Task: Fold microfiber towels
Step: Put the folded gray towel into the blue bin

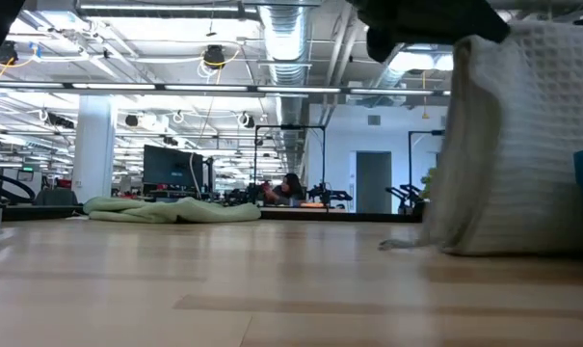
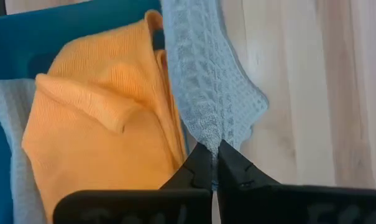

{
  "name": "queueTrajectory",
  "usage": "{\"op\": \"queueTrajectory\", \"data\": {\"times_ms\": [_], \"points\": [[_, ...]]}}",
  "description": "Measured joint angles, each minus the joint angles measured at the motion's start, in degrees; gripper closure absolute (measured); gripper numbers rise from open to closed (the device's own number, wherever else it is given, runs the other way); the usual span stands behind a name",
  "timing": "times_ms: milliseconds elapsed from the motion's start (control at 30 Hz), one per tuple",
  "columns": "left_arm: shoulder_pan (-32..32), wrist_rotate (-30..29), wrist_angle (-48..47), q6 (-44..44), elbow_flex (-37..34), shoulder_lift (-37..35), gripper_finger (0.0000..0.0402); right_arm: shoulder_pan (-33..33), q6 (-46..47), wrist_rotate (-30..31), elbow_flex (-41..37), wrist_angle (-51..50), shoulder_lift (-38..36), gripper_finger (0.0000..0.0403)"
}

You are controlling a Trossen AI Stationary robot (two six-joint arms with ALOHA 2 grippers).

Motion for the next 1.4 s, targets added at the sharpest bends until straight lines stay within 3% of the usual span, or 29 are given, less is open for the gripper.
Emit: {"op": "queueTrajectory", "data": {"times_ms": [333, 533, 700, 967, 1400], "points": [[-1.85, -0.58, 6.49, 2.08, 0.08, 0.53, 0.0401, 8.99, 12.51, 1.58, 0.02, 0.62, -0.04, 0.0388], [-2.09, 0.14, 13.54, 4.75, 1.55, 5.22, 0.0401, 12.4, 17.52, -0.26, 0.0, -0.22, -0.02, 0.0386], [-2.11, 0.48, 11.85, 7.5, 8.4, 9.76, 0.0401, 15.09, 21.04, -1.02, 0.17, -0.08, -0.11, 0.0388], [-2.9, 1.44, 0.33, 8.02, 21.01, 14.31, 0.0401, 20.02, 27.98, -0.55, 0.2, 1.87, -0.07, 0.0386], [-4.52, 4.8, -4.73, 11.05, 23.58, 17.64, 0.0401, 21.36, 27.22, -0.48, 0.2, 10.63, 3.61, 0.0387]]}}
